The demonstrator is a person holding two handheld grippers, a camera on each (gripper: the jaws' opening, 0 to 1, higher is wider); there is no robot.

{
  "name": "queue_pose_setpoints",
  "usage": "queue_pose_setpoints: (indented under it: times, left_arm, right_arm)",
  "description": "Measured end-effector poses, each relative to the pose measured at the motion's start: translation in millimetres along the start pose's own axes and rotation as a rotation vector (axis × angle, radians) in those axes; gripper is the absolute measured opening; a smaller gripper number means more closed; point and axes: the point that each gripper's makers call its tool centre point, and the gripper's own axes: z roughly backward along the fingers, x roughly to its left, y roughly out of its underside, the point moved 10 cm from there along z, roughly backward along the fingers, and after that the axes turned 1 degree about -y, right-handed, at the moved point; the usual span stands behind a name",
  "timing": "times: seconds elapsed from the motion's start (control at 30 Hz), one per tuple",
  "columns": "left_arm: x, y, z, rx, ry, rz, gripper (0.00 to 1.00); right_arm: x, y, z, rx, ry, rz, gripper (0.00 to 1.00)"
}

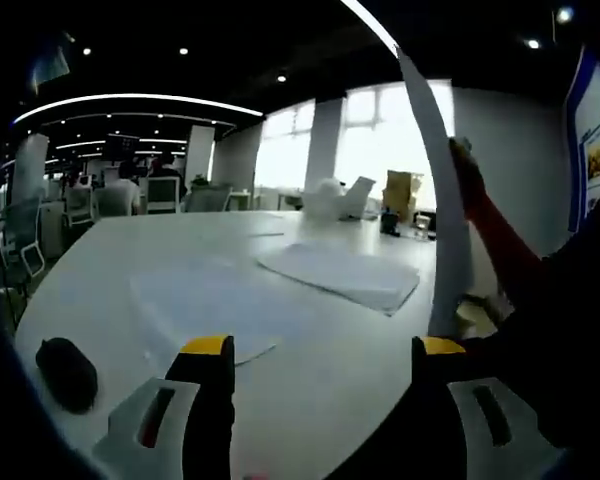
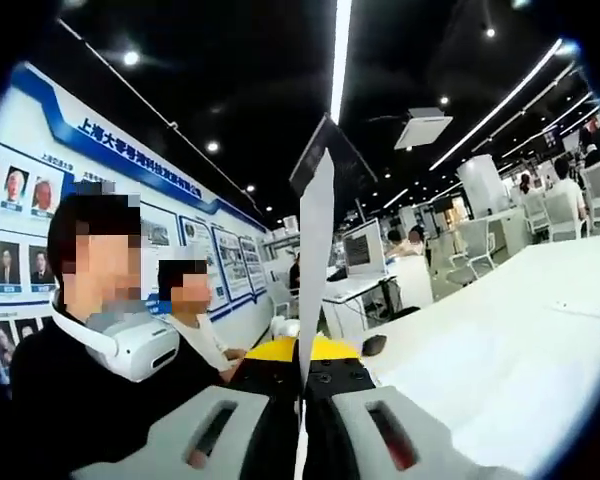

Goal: Organize the stack of printing papers by aligning and flattening the scattered papers on the table

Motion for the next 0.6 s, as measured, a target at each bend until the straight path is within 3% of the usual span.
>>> queue_pose_setpoints:
  times: [0.2,0.37,0.53,0.6]
  left_arm:
    - [0.0,-0.1,0,0.0,0.001,0.0,0.75]
    - [0.9,1.4,0,0.003,0.001,0.001,0.74]
    - [1.9,1.8,0,0.003,-0.001,0.003,0.74]
    - [1.5,1.8,0,0.0,0.003,0.005,0.74]
  right_arm:
    - [8,0.9,-3,-0.016,-0.048,-0.007,0.0]
    - [4,0.7,2,-0.02,-0.045,-0.021,0.0]
    - [-13,4.9,4,0.044,0.052,-0.011,0.0]
    - [-27,9.9,4,0.109,0.134,0.015,0.0]
